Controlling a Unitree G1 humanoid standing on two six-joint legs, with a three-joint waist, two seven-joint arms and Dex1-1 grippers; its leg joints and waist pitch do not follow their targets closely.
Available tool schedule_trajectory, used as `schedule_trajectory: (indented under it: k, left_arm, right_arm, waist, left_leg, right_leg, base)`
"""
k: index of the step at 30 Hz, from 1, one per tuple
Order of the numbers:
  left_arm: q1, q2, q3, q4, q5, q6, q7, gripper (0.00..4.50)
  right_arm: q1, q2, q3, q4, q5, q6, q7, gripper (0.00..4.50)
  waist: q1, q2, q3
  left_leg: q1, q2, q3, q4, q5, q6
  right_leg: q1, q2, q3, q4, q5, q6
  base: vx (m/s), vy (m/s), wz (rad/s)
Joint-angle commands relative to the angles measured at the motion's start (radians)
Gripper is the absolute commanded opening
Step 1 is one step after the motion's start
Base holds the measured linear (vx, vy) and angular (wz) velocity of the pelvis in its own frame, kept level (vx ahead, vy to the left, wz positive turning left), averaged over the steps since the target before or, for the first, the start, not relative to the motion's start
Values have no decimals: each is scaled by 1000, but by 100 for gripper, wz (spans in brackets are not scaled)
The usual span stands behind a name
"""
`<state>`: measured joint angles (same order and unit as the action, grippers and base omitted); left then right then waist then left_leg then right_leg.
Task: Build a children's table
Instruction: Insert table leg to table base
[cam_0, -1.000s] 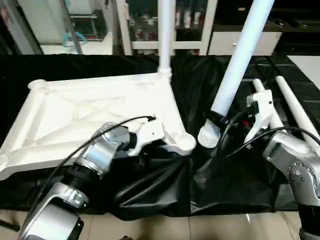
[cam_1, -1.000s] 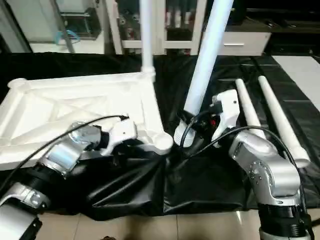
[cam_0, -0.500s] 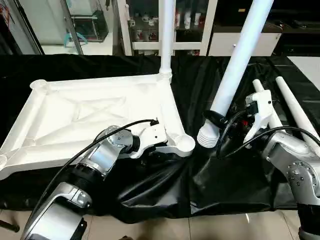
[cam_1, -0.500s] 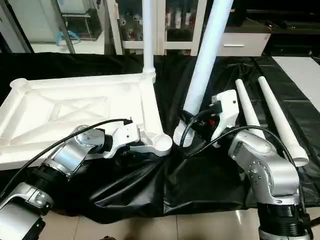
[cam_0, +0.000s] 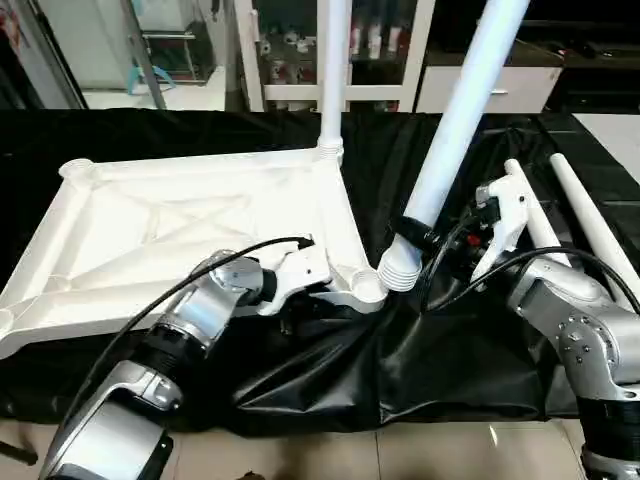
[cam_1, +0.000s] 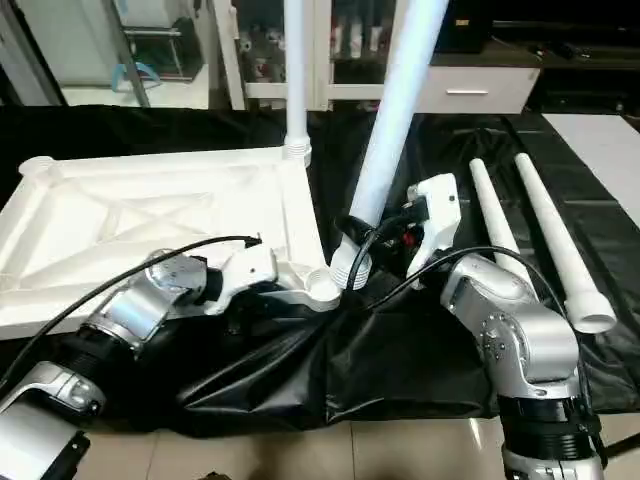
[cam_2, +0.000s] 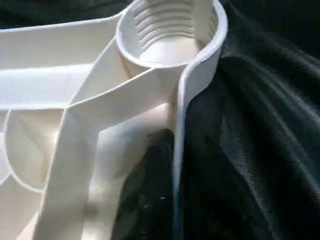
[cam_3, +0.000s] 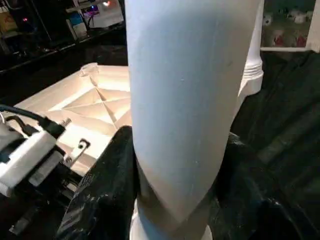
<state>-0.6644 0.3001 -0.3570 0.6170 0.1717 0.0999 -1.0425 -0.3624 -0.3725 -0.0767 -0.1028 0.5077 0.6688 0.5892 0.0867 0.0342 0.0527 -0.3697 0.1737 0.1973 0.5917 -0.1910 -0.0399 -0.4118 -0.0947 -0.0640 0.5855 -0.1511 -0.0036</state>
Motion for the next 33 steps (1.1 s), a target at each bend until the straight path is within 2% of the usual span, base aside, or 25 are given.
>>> schedule_trajectory:
  k: [1,2,7,9,12,13,15,17,19,21,24,30,33]
  left_arm:
    - [8,5,16,12,-18,-3,-13,45]
    - [9,5,19,11,-26,3,-21,26]
    - [33,6,10,-10,-52,27,-59,4]
    - [41,-1,11,-21,-53,26,-53,1]
    - [59,-13,5,-43,-56,38,-42,0]
    - [68,-19,1,-55,-56,45,-34,0]
    - [75,-28,0,-67,-56,54,-24,0]
    - [79,-35,3,-80,-58,63,-22,0]
    - [83,-38,2,-93,-59,69,-24,0]
    - [84,-37,0,-99,-56,68,-25,0]
    - [84,-33,2,-101,-52,75,-20,0]
    - [83,-29,2,-103,-46,79,-21,0]
    - [82,-29,3,-104,-46,83,-24,0]
  right_arm:
    - [-32,1,4,2,6,-16,14,180]
    - [-35,5,8,11,6,-20,20,180]
    - [-58,27,48,79,-17,-48,48,180]
    - [-65,28,57,91,-22,-52,55,180]
    - [-73,27,74,104,-27,-47,70,180]
    - [-75,25,85,111,-32,-44,80,180]
    - [-75,23,96,120,-37,-44,90,180]
    - [-75,21,106,130,-44,-50,95,180]
    - [-74,15,121,144,-60,-57,99,180]
    - [-73,13,127,153,-67,-64,104,180]
    - [-83,10,143,186,-84,-68,121,180]
    - [-103,31,139,252,-96,-98,122,180]
    - [-121,62,115,322,-77,-118,116,180]
  waist:
    - [3,-26,-78]
    - [4,-28,-79]
    - [3,-28,-78]
    - [2,-33,-77]
    - [2,-33,-75]
    - [2,-39,-74]
    - [1,-35,-72]
    - [2,-38,-72]
    - [1,-42,-73]
    - [2,-40,-73]
    - [2,-41,-74]
    - [1,-42,-75]
    - [-1,-40,-75]
  left_leg:
    - [11,48,-21,-61,-96,59]
    - [10,48,-20,-60,-81,67]
    - [9,48,-19,-58,-83,72]
    - [8,48,-18,-58,-91,72]
    - [6,49,-20,-60,-101,67]
    - [8,50,-19,-60,-110,64]
    - [10,50,-19,-61,-120,58]
    - [11,50,-19,-61,-125,54]
    - [10,51,-19,-61,-123,50]
    - [10,50,-19,-61,-122,51]
    - [9,49,-19,-60,-114,58]
    - [10,49,-19,-60,-123,56]
    - [11,49,-19,-60,-132,53]
  right_leg:
    - [52,-59,41,-47,-188,-212]
    - [51,-58,41,-44,-167,-217]
    - [49,-59,41,-43,-173,-224]
    - [50,-59,42,-44,-176,-226]
    - [52,-61,42,-45,-204,-218]
    - [50,-61,42,-47,-228,-212]
    - [47,-60,43,-51,-254,-202]
    - [46,-60,43,-52,-271,-191]
    - [46,-60,43,-51,-267,-190]
    - [45,-60,43,-52,-269,-190]
    - [46,-59,43,-50,-252,-190]
    - [46,-59,43,-50,-252,-195]
    - [44,-61,43,-52,-260,-200]
  base:
    - [0,0,0]
    - [0,0,0]
    - [0,0,0]
    - [0,0,0]
    - [0,0,0]
    - [0,0,0]
    - [0,0,0]
    - [0,0,0]
    - [0,0,0]
    - [0,0,0]
    - [0,0,0]
    - [0,0,0]
    - [0,0,0]
